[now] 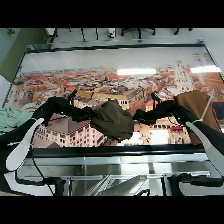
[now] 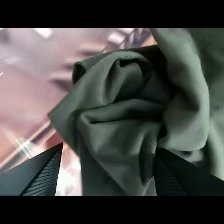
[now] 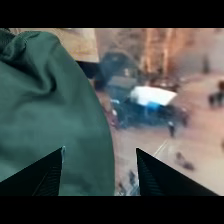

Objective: Fold the shirts.

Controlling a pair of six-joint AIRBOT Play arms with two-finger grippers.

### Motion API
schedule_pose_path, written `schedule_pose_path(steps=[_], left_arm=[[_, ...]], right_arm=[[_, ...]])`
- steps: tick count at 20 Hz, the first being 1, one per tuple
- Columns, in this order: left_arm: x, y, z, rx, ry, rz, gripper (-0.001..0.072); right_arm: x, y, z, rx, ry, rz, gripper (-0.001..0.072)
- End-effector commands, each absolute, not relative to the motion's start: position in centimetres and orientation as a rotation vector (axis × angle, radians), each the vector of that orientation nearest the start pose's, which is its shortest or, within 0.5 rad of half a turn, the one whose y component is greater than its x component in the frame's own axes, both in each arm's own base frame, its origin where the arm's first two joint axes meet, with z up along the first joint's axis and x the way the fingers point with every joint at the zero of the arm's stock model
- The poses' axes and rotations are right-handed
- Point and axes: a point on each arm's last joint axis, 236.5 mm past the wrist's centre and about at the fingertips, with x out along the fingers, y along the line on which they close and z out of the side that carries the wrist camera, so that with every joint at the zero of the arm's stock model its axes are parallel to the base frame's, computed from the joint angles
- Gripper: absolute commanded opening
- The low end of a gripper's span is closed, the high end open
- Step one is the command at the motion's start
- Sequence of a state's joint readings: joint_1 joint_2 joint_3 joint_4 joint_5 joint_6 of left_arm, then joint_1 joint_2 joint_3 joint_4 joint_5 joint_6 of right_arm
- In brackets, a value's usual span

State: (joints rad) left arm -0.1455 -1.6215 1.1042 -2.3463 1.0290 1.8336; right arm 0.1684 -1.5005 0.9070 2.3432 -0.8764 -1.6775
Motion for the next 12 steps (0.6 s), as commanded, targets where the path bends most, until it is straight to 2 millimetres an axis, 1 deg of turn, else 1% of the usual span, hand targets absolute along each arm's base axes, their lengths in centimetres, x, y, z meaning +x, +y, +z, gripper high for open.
schedule_pose_path(steps=[1,2,3,4,5,6,7,8,9,10,11,12], left_arm=[[38.5,-22.1,-8.5,-0.481,1.453,-0.576,0.0569],[38.5,-22.4,-8.4,-0.475,1.447,-0.58,0.0285],[38.6,-22.6,-8.4,-0.471,1.442,-0.583,0.0082],[38.4,-22.8,-8.4,-0.466,1.445,-0.585,0.0067],[38.2,-22.7,-8.6,-0.469,1.452,-0.584,0.0066],[38.1,-22.7,-8.7,-0.468,1.457,-0.584,0.002],[38.1,-22.8,-8.5,-0.472,1.454,-0.587,0.002],[38.4,-22.8,-7.6,-0.469,1.43,-0.591,0.0019],[39.0,-22.9,-5.9,-0.46,1.385,-0.602,0.0019],[40.0,-22.8,-3.1,-0.452,1.316,-0.618,0.0019],[41.2,-22.8,1.2,-0.436,1.22,-0.646,0.0018],[42.1,-22.5,6.1,-0.419,1.113,-0.671,0.0018]], right_arm=[[36.0,20.9,-11.3,0.631,1.472,0.349,0.0498],[36.3,21.1,-11.4,0.63,1.473,0.351,0.0497],[36.5,21.3,-11.5,0.632,1.474,0.355,0.046],[36.6,21.6,-11.5,0.635,1.473,0.36,0.0351],[36.6,21.9,-11.5,0.619,1.469,0.378,0.0199],[36.5,22.3,-11.3,0.6,1.463,0.408,0.0044],[36.4,22.6,-10.8,0.587,1.463,0.439,0.0019],[36.4,22.9,-10.0,0.577,1.463,0.469,0.0019],[36.8,23.1,-8.2,0.565,1.443,0.506,0.0018],[37.6,23.1,-5.7,0.559,1.4,0.541,0.0018],[38.9,23.0,-1.8,0.548,1.324,0.582,0.0018],[40.0,22.8,2.7,0.527,1.227,0.624,0.0018]])
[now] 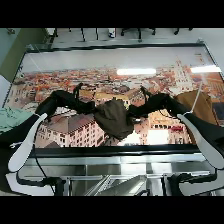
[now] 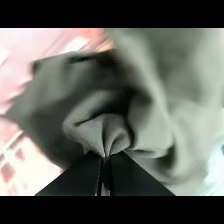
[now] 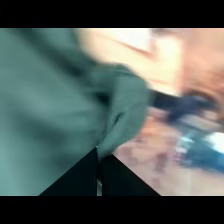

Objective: Fold the shirts.

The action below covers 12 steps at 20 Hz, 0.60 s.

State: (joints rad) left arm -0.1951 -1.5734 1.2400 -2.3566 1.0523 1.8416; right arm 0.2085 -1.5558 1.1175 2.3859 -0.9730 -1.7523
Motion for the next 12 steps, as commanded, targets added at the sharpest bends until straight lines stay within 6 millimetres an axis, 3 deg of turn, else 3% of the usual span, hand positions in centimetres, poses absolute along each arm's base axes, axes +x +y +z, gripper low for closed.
schedule_pose_path(steps=[1,3,4,6,7,9,10,12], left_arm=[[42.6,-22.1,12.3,-0.405,0.986,-0.694,0.0019],[41.2,-21.0,25.5,-0.351,0.702,-0.735,0.0019],[39.4,-20.4,32.0,-0.324,0.557,-0.749,0.0019],[34.1,-19.9,42.2,-0.267,0.318,-0.791,0.0019],[31.3,-20.0,45.7,-0.24,0.233,-0.82,0.0019],[26.8,-20.0,50.3,-0.195,0.104,-0.848,0.0019],[26.1,-19.5,51.1,-0.185,0.086,-0.821,0.0019],[26.8,-19.1,50.2,-0.167,0.119,-0.763,0.002]], right_arm=[[40.7,22.5,8.7,0.493,1.101,0.673,0.0018],[40.2,21.7,21.4,0.412,0.818,0.748,0.0018],[38.8,21.2,28.0,0.356,0.659,0.779,0.0018],[34.2,20.5,38.4,0.247,0.39,0.821,0.0018],[31.7,20.1,42.1,0.203,0.286,0.834,0.0018],[27.8,19.1,46.9,0.131,0.143,0.822,0.0018],[27.0,18.6,47.6,0.108,0.115,0.803,0.0018],[27.2,18.0,46.5,0.071,0.153,0.772,0.0018]])
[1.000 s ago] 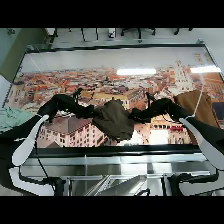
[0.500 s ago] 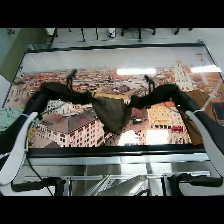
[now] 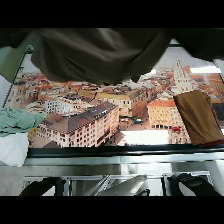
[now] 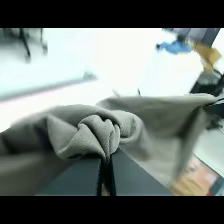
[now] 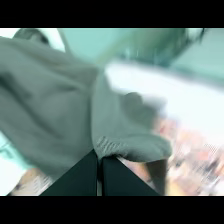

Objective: Fold the shirts.

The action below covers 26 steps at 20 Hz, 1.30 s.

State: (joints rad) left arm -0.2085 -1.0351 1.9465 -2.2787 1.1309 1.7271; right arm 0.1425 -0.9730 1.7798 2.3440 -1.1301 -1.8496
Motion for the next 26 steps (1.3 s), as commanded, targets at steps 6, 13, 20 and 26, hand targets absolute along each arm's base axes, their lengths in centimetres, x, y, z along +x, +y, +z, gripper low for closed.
schedule_pose_path(steps=[6,13,20,26], left_arm=[[35.0,-26.0,30.4,-0.165,0.644,-0.8,0.002],[37.6,-30.6,-2.2,-0.192,1.3,-0.685,0.002],[38.5,-25.3,0.0,-0.377,1.545,-0.747,0.0696],[35.8,-18.5,-0.8,-0.536,1.498,-0.55,0.0696]], right_arm=[[33.6,20.4,29.8,0.144,0.66,0.805,0.0018],[34.9,19.7,-0.9,0.356,1.26,0.576,0.0018],[37.4,17.1,-3.4,0.402,1.301,0.515,0.0017],[39.2,12.2,-0.6,0.461,1.215,0.433,0.0018]])
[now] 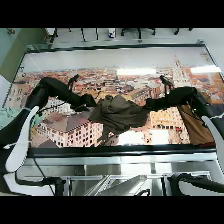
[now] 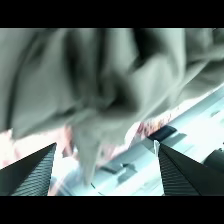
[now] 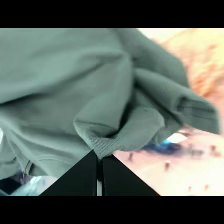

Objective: Fold the shirts.

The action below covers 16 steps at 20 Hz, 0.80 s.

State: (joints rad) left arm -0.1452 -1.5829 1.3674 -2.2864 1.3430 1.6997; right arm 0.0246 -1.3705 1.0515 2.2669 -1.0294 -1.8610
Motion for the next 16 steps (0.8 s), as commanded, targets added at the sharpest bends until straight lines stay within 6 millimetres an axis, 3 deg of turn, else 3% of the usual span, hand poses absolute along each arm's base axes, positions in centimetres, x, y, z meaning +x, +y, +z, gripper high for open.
schedule_pose_path(steps=[1,4,6,12,15,16], left_arm=[[34.7,-18.5,-2.5,-0.549,1.508,-0.518,0.0696],[32.9,-19.4,-7.1,-0.548,1.515,-0.444,0.0672],[33.3,-20.4,-8.5,-0.527,1.494,-0.433,0.0475],[35.2,-23.3,-11.1,-0.477,1.538,-0.471,0.0472],[35.8,-23.1,-12.0,-0.482,1.54,-0.455,0.047],[36.1,-22.8,-12.0,-0.49,1.531,-0.445,0.0383]], right_arm=[[39.2,12.2,-0.6,0.463,1.217,0.432,0.0018],[39.2,12.4,-0.5,0.457,1.211,0.445,0.0018],[39.2,12.4,-0.5,0.457,1.211,0.445,0.0018],[39.2,12.4,-0.5,0.457,1.213,0.446,0.0018],[38.8,12.5,-0.6,0.458,1.226,0.455,0.0018],[38.8,12.6,-0.5,0.459,1.227,0.456,0.0018]])
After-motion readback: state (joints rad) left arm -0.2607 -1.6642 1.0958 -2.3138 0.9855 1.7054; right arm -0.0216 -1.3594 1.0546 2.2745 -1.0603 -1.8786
